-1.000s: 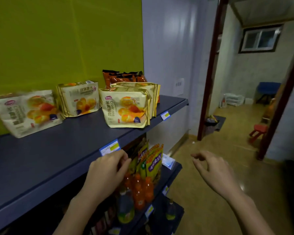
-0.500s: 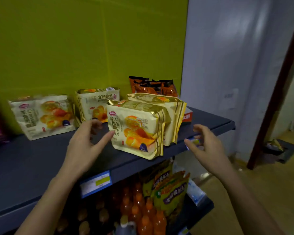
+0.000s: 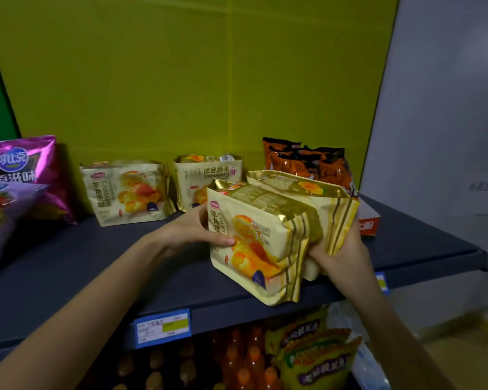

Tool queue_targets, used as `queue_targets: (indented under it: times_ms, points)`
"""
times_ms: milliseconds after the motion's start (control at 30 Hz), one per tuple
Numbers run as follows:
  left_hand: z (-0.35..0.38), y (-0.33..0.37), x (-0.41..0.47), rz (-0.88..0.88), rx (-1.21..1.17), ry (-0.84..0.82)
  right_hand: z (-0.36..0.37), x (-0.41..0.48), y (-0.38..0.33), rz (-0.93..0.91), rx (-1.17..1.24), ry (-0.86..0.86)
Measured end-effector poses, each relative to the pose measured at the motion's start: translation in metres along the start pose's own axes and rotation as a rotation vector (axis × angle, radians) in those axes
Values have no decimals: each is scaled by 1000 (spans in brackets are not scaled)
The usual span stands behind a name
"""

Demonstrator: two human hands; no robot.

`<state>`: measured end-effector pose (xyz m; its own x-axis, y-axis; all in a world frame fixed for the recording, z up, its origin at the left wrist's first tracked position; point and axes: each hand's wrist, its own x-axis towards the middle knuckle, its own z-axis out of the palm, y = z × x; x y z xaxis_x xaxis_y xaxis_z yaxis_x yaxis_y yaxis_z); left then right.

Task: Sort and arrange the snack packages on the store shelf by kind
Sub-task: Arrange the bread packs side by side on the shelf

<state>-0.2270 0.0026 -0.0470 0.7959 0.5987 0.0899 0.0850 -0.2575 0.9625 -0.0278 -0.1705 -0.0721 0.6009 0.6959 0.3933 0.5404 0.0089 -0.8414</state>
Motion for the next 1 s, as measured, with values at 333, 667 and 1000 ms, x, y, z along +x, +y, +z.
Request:
queue_targets:
  times_ms: [333, 667, 1000]
  points:
    - [3, 0, -3, 86, -7, 72, 4, 10, 2, 88, 40, 108]
    - [-58, 27, -70, 407, -224, 507, 32, 12, -45, -116, 187, 109]
    - [-138, -12, -117, 264, -180, 791, 110, 49, -50, -16, 493, -204]
